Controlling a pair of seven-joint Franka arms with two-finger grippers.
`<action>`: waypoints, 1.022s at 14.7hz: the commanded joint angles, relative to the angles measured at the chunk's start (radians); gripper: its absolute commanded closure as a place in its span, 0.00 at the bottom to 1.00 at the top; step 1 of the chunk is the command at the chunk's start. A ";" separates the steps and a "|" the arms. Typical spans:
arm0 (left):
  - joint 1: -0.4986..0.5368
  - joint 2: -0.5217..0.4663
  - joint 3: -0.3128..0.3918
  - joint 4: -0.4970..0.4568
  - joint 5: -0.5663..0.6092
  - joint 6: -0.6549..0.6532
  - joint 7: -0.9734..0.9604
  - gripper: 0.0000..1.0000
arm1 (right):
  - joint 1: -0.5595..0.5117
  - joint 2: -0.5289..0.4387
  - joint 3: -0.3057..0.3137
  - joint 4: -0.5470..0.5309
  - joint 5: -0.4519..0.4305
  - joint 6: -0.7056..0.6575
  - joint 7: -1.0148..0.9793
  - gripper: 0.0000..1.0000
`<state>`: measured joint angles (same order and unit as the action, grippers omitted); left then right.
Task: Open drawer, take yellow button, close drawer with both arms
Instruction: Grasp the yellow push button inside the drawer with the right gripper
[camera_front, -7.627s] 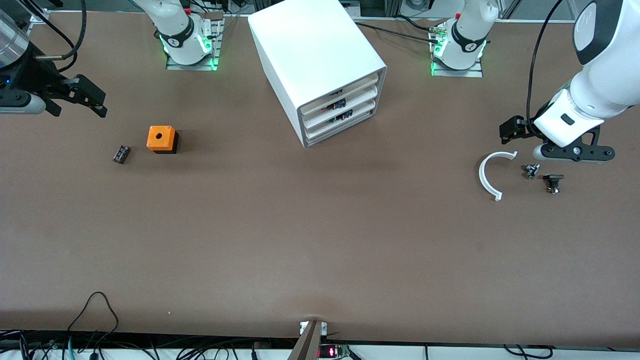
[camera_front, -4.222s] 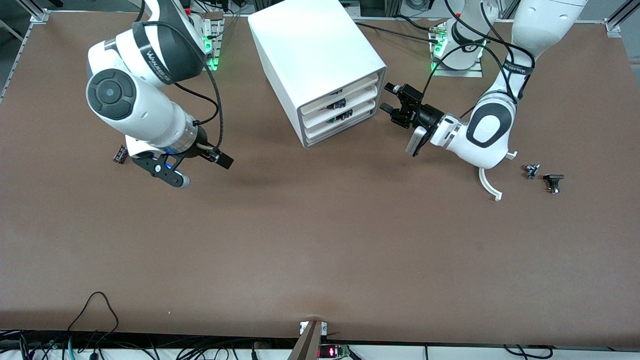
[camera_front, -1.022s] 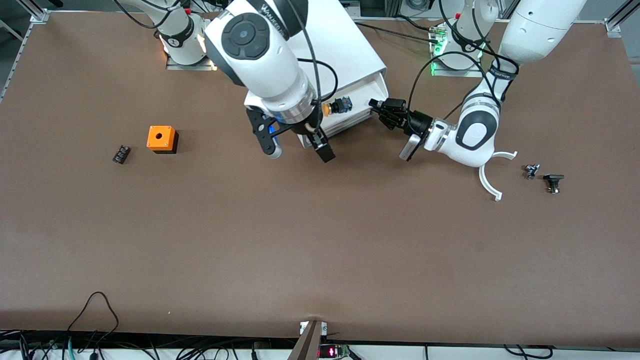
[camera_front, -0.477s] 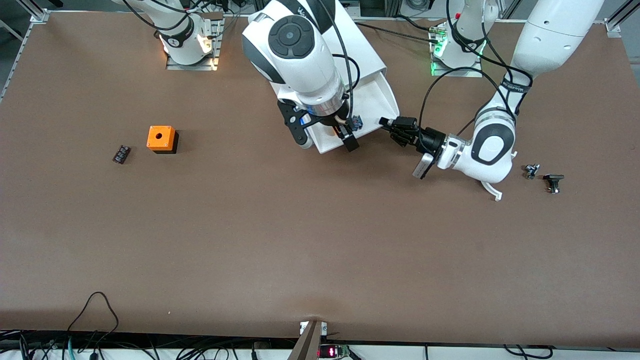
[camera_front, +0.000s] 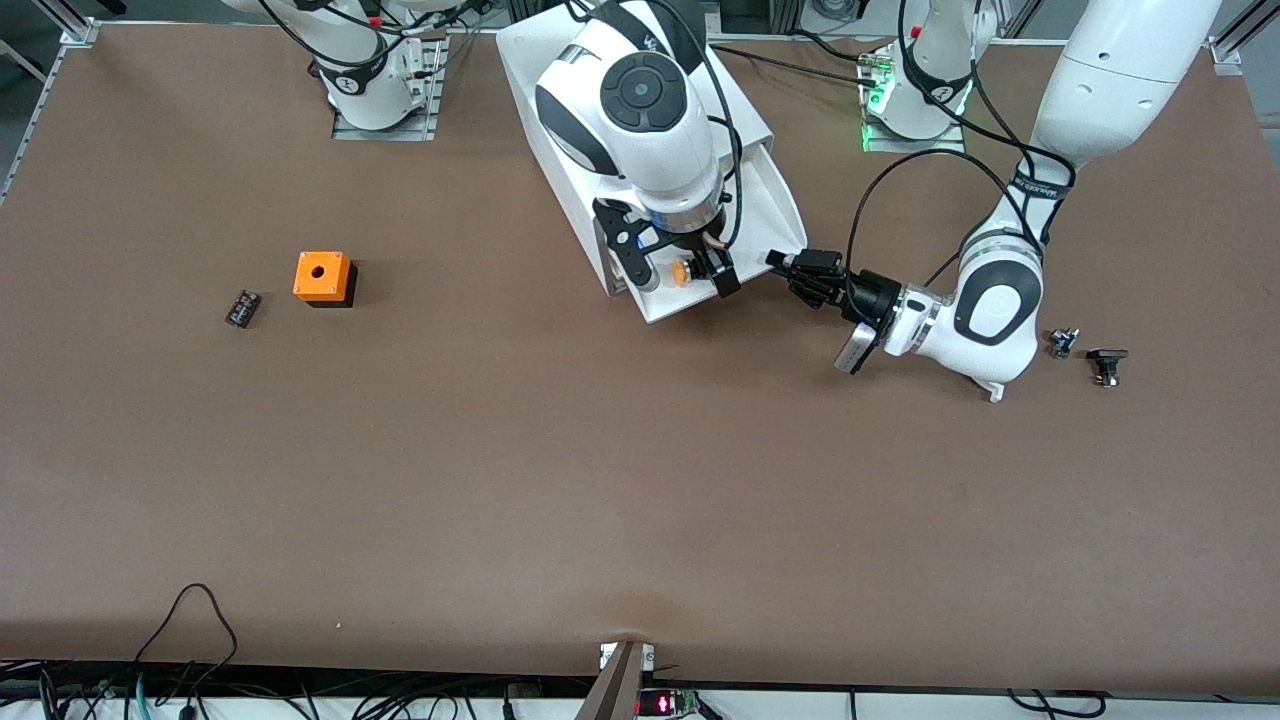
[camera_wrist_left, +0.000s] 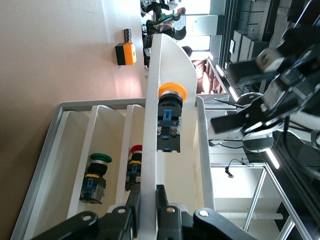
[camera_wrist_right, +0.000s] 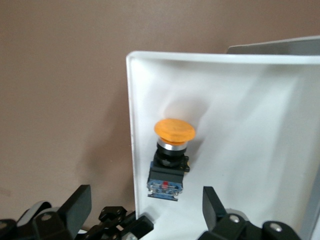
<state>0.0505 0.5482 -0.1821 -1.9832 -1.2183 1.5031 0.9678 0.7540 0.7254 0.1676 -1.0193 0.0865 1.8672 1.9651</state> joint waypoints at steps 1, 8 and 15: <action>0.008 0.029 0.001 0.057 0.017 0.019 -0.044 1.00 | 0.042 0.028 -0.013 0.031 -0.028 -0.010 0.037 0.02; 0.009 0.027 0.001 0.060 0.017 0.019 -0.093 0.47 | 0.062 0.046 -0.011 -0.001 -0.083 -0.017 0.035 0.04; 0.011 0.026 0.001 0.058 0.019 0.017 -0.096 0.47 | 0.064 0.046 -0.013 -0.008 -0.090 -0.016 0.026 0.87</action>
<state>0.0538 0.5615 -0.1748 -1.9480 -1.2170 1.5255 0.8849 0.8099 0.7766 0.1649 -1.0277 0.0091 1.8591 1.9841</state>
